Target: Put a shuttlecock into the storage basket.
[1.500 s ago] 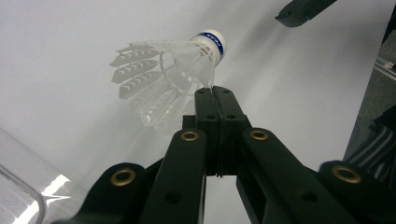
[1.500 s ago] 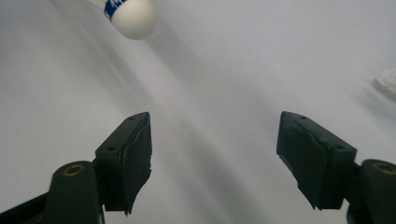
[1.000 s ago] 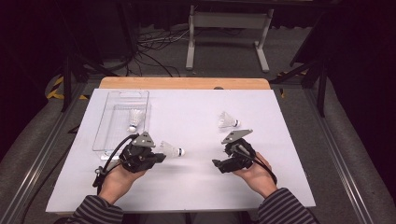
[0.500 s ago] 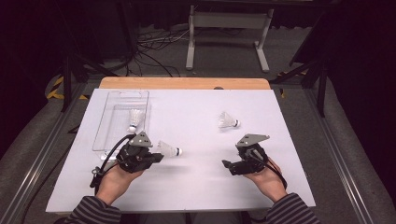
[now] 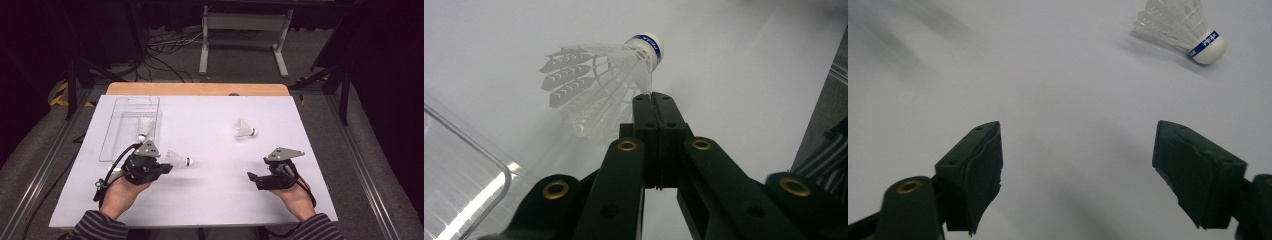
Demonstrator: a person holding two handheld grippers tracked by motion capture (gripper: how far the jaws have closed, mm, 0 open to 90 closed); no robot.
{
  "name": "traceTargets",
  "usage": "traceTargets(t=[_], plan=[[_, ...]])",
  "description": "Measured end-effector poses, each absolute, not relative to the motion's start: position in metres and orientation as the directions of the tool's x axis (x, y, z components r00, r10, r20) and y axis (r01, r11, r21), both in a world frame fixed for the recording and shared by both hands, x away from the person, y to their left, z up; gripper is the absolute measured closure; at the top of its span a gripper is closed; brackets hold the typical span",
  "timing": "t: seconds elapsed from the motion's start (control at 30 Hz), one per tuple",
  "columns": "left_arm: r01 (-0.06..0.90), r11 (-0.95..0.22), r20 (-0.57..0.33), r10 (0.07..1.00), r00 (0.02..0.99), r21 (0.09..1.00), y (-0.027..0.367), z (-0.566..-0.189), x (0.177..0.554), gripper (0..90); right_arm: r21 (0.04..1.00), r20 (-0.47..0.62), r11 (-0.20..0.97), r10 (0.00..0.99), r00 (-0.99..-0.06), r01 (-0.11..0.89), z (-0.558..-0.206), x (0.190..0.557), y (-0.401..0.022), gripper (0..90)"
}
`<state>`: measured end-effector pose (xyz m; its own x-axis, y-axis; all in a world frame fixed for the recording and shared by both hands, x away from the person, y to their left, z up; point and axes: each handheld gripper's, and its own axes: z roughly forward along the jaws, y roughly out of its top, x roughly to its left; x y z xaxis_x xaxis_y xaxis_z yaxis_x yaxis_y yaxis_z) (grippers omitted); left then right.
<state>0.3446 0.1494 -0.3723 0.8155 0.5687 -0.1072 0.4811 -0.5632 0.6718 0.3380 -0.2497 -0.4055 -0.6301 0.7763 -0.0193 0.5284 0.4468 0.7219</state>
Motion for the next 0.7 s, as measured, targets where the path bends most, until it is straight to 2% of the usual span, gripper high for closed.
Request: traceTargets(t=[0.7], plan=[[0.486, -0.544, -0.103, 0.587, 0.803, 0.684, 0.161, -0.364, 0.344, 90.0, 0.785, 0.015, 0.342, 0.823, -0.568, 0.516, -0.419, 0.324, -0.282, 18.3]])
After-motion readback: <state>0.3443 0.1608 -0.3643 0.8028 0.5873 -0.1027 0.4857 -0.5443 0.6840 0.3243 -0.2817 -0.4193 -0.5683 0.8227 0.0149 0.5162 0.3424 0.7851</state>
